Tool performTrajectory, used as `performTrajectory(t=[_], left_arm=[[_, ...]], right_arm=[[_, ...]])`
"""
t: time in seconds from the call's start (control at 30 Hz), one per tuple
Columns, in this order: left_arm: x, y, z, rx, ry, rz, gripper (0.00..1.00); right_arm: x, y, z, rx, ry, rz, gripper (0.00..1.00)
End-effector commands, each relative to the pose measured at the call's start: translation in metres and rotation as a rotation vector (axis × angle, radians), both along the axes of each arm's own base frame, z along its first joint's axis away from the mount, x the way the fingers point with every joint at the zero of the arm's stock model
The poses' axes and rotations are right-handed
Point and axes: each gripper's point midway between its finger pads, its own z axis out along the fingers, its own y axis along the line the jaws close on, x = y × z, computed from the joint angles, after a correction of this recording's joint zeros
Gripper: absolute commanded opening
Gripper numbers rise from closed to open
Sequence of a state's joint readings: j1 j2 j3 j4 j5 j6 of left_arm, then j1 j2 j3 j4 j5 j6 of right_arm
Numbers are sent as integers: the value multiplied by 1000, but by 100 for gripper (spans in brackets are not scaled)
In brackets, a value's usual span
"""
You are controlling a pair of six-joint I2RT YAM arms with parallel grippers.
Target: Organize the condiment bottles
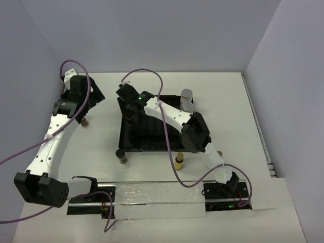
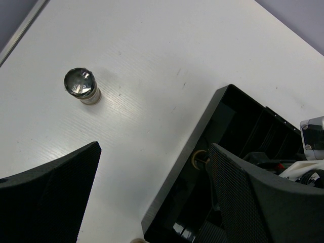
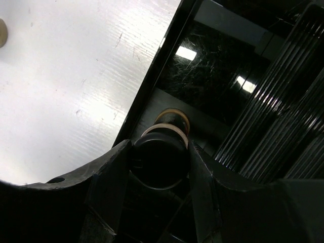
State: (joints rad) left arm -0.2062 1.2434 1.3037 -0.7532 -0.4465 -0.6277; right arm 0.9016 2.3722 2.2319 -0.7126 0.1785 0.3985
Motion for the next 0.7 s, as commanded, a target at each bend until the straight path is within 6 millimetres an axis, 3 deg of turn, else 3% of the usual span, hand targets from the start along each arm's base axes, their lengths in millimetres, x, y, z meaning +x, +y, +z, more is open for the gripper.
performTrajectory(t=[0.0, 0.13, 0.23, 0.27, 0.3, 0.37, 0.43, 0.47, 0.53, 0.67], left_arm=[[-1, 9, 4, 14, -10, 36, 96], [0, 19, -3, 48, 18, 62, 90], [4, 33, -11, 70, 52, 90, 89], [4, 37, -12, 74, 59, 94, 89], [5, 43, -19, 76, 89, 98, 90], [9, 45, -26, 50, 121, 74, 92], [14, 49, -42, 21, 169, 63, 96], [15, 49, -47, 14, 185, 62, 97], [20, 53, -56, 0, 204, 72, 99], [32, 63, -72, -37, 222, 123, 99]], right_arm=[[-9, 8, 13, 33, -5, 30, 76], [-7, 6, 64, 94, -75, 35, 94], [-9, 2, 105, 132, -132, 51, 97], [-9, 0, 107, 129, -135, 47, 97], [-11, -5, 126, 142, -165, 47, 98], [-10, -19, 143, 132, -206, 22, 99], [-19, -32, 181, 176, -262, 24, 99], [-22, -35, 183, 176, -264, 30, 100], [-33, -43, 212, 234, -295, 49, 100], [-46, -56, 245, 303, -338, 52, 100]])
